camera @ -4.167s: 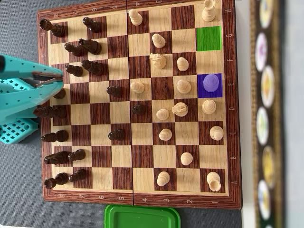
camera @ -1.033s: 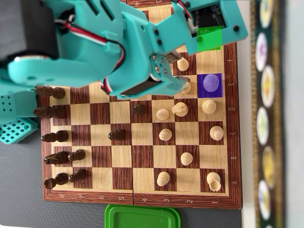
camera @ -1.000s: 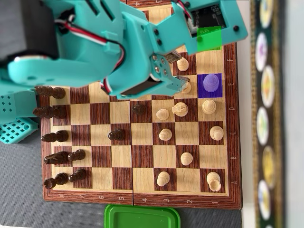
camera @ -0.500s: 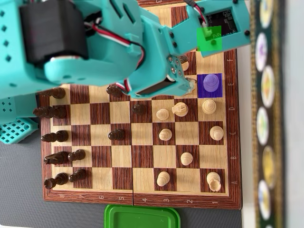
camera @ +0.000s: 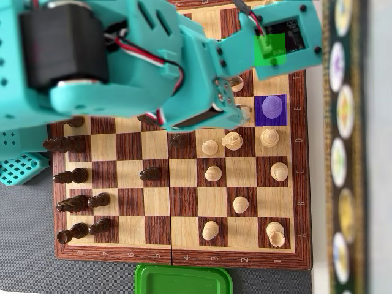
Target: Play chess
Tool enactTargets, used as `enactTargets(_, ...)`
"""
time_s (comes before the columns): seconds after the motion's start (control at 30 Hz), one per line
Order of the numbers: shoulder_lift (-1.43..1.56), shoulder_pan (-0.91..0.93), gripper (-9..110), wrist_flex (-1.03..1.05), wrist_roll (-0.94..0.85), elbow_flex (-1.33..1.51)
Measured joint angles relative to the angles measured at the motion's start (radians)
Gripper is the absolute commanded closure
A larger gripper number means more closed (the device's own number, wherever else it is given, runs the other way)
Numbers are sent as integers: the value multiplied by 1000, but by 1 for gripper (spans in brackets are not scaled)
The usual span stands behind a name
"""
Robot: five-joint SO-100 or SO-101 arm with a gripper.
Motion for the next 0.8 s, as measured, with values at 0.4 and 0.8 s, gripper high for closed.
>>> enactTargets(0.4, 3, 0, 85, 6, 0, 0)
enactTargets(0.8, -92, 0, 85, -15, 0, -124)
